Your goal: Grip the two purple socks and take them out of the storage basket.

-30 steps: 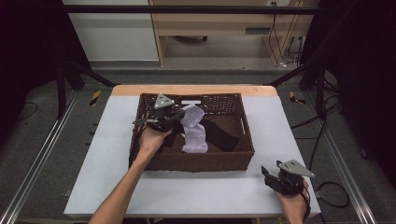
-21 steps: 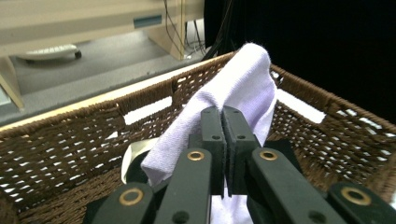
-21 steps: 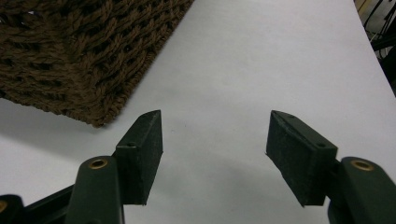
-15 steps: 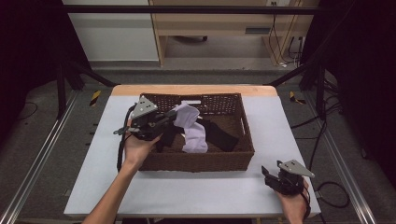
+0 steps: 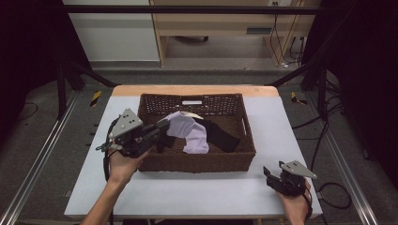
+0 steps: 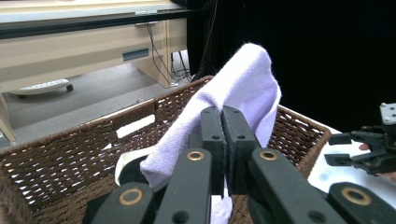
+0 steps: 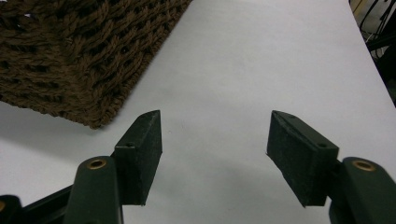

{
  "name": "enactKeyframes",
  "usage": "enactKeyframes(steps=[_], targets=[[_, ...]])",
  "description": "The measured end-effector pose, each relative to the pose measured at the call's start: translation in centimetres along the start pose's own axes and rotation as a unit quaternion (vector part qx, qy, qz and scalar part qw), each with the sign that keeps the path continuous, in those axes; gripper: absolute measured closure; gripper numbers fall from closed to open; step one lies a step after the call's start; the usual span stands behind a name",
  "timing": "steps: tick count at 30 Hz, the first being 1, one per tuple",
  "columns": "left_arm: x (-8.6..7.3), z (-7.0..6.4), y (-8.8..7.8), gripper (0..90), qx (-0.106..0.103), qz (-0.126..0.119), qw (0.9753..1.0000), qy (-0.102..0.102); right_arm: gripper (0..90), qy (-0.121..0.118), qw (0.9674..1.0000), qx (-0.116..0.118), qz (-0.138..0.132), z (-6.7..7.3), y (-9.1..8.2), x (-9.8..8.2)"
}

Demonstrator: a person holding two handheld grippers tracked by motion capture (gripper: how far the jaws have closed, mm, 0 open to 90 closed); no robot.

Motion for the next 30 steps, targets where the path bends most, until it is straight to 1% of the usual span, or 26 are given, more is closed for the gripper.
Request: enactKeyframes(steps=[3,9,11,13,17,24,27,30], targets=[[-0.2,-0.4,-0.8,87.5,-0.002,-0.003,1.0000,0.004,35.7,0.001,1.0000,-0.001,-0.001,0.0,0.0,0.0],[-0.1,-1.4,-2.5,87.5,-0.015,-0.016,0.9998,0.006,35.6,0.001,1.0000,-0.002,-0.002,0.0,-0.1,0.0],[-0.3,-1.9,-2.8,87.5,-0.018,-0.013,0.9997,0.010,35.5,0.001,1.0000,-0.002,-0.002,0.0,-0.1,0.0],[-0.8,-2.6,-3.3,87.5,-0.024,-0.013,0.9995,0.017,35.4,0.002,1.0000,-0.003,-0.003,0.0,-0.1,0.0],[-1.8,-3.5,-3.7,87.4,-0.031,-0.005,0.9993,0.021,35.2,0.002,1.0000,-0.003,-0.003,0.0,-0.1,0.0],[-3.4,-4.6,-4.4,87.4,-0.041,0.006,0.9989,0.020,35.0,0.004,1.0000,-0.004,-0.002,0.0,-0.1,0.0],[-4.6,-5.1,-4.3,87.3,-0.047,0.018,0.9985,0.020,35.0,0.004,1.0000,-0.005,-0.002,0.0,-0.1,0.0],[-5.8,-5.4,-4.4,87.3,-0.054,0.029,0.9981,0.011,34.9,0.004,1.0000,-0.005,-0.002,-0.1,-0.1,0.0]])
Point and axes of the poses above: each handheld gripper's, and its own axes: y roughly forward along the jaws, x roughly out of its top, z roughly to its left, the point moved 3 cm from there along y, roughly forward along the jaws, and after that the axes turned 7 degrees about y, right-handed, at the moved point
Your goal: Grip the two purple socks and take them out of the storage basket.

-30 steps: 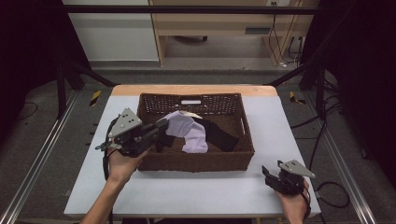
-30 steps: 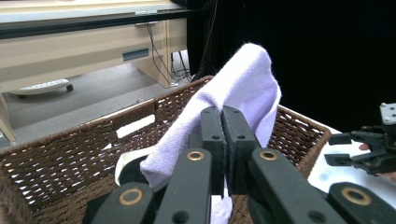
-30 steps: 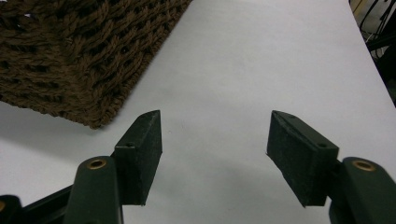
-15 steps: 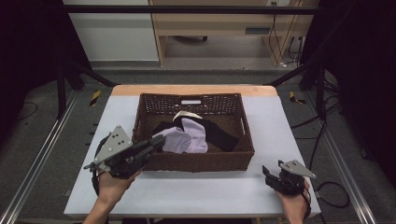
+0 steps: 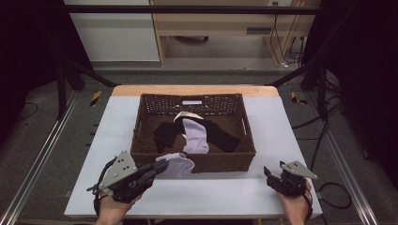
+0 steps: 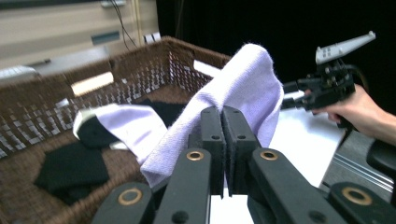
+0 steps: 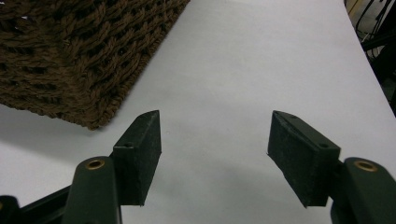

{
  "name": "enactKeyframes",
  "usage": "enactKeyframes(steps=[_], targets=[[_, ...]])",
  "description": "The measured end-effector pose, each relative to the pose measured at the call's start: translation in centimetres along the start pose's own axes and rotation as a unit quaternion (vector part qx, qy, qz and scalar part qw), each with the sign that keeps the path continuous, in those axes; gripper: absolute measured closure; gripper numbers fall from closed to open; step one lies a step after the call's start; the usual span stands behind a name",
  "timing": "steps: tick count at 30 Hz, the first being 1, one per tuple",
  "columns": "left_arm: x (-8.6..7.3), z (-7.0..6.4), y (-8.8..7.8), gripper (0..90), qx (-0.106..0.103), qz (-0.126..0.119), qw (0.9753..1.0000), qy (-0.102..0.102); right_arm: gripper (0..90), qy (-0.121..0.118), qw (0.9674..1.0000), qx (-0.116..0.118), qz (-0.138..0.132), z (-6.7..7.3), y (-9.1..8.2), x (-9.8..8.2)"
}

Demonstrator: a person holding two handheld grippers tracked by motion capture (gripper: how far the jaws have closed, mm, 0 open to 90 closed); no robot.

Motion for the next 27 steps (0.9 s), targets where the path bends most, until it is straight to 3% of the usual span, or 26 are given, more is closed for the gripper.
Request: enactKeyframes(steps=[11,20,27], targets=[[-4.0,-0.6,1.4,87.3,-0.016,0.062,0.9978,-0.018,34.8,0.001,1.0000,0.000,-0.001,0.0,-0.1,-0.1],[-7.1,-0.8,4.0,87.2,-0.028,0.126,0.9913,-0.028,34.3,0.003,1.0000,-0.001,-0.003,-0.2,-0.1,-0.1],[-9.1,-0.8,5.6,86.4,-0.024,0.167,0.9852,-0.031,33.4,0.004,1.0000,-0.001,-0.002,-0.1,-0.1,-0.1]])
Point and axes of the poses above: each handheld gripper's, and its own axes: y roughly forward along the jaws, x roughly out of its top, z roughly to its left, the point moved 3 cm from there along y, roughly forward along the jaws, and after that the axes turned 7 degrees about y, right-handed, at the moved point
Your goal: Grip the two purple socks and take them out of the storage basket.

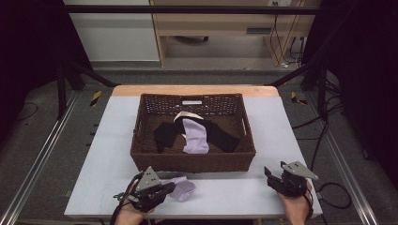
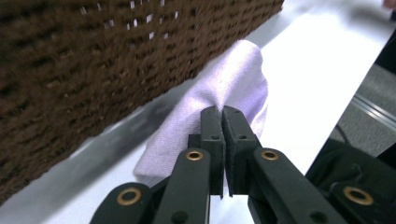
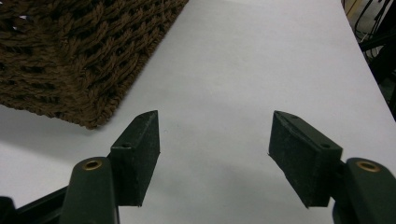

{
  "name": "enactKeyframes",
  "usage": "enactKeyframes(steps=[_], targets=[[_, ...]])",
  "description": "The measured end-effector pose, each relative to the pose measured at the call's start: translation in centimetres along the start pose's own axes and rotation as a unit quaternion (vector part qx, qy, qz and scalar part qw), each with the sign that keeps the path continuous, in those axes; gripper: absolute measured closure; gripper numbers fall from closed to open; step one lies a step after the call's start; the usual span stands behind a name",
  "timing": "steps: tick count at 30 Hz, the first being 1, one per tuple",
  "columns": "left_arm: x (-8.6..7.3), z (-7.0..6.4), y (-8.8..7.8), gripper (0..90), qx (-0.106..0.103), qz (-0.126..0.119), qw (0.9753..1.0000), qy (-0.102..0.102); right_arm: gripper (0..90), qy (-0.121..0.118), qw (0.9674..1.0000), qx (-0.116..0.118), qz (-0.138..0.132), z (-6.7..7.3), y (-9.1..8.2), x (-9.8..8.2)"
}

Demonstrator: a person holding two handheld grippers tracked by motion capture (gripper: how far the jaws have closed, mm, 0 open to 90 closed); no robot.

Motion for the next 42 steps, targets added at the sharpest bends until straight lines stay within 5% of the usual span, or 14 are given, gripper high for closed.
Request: enactKeyframes(steps=[6,10,19,29,42], targets=[[-0.4,0.3,0.8,63.0,0.016,0.011,0.9995,-0.024,33.1,-0.004,1.0000,-0.001,0.000,0.0,0.1,0.0],[-0.1,0.4,0.2,55.9,0.026,0.000,0.9993,-0.027,32.7,-0.004,1.0000,0.000,-0.001,0.0,0.1,0.0],[1.3,0.7,-2.3,52.5,0.041,-0.040,0.9980,-0.027,32.0,-0.002,1.0000,-0.001,-0.003,-0.1,0.0,0.0],[4.4,2.3,-4.9,53.2,0.073,-0.089,0.9931,-0.023,31.7,-0.003,1.0000,-0.001,-0.001,0.0,0.2,0.0],[8.8,5.3,-4.4,52.9,0.100,-0.099,0.9899,-0.017,31.4,-0.002,1.0000,-0.002,-0.001,0.1,0.3,0.1]])
Point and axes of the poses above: each handheld gripper's, and its own axes: y roughly forward along the jaws, x roughly out of its top, z roughly to its left, the point moved 3 cm from there along y, roughly forward along the jaws, and after that the axes turned 7 degrees about y, right-handed, at the moved point
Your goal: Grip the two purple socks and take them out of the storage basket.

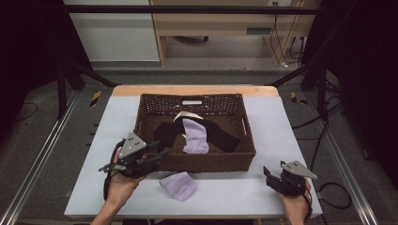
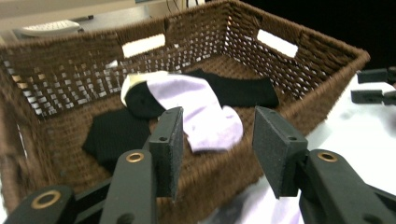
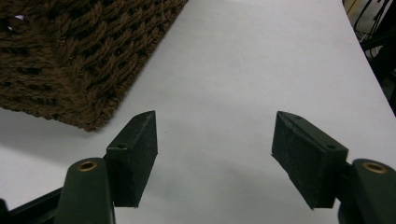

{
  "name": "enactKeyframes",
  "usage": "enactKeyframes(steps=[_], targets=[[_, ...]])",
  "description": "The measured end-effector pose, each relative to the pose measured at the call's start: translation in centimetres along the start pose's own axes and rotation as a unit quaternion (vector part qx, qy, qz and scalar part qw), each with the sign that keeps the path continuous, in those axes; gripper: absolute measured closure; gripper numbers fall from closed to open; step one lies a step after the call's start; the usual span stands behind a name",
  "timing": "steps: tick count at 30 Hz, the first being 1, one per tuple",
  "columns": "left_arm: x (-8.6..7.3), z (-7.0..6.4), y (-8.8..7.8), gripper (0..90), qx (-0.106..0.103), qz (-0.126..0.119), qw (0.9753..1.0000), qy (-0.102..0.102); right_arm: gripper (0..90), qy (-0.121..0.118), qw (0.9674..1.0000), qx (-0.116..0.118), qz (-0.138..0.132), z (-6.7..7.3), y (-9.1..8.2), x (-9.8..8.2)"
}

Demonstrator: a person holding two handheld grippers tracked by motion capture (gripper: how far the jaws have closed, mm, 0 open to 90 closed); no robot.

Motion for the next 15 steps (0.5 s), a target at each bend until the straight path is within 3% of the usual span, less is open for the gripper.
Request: enactKeyframes(steps=[15], targets=[[4.6,2.2,4.1,52.0,0.021,0.000,0.9998,0.007,31.3,0.000,1.0000,0.001,-0.003,0.0,0.0,0.1]])
Point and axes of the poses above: each handheld gripper's, and its own axes: y roughly forward along the jaws, x roughly out of its top, z roughly to its left, the point moved 3 cm from there along y, roughly forward along the jaws, and after that the axes turned 7 degrees about y, right-handed, at the moved point
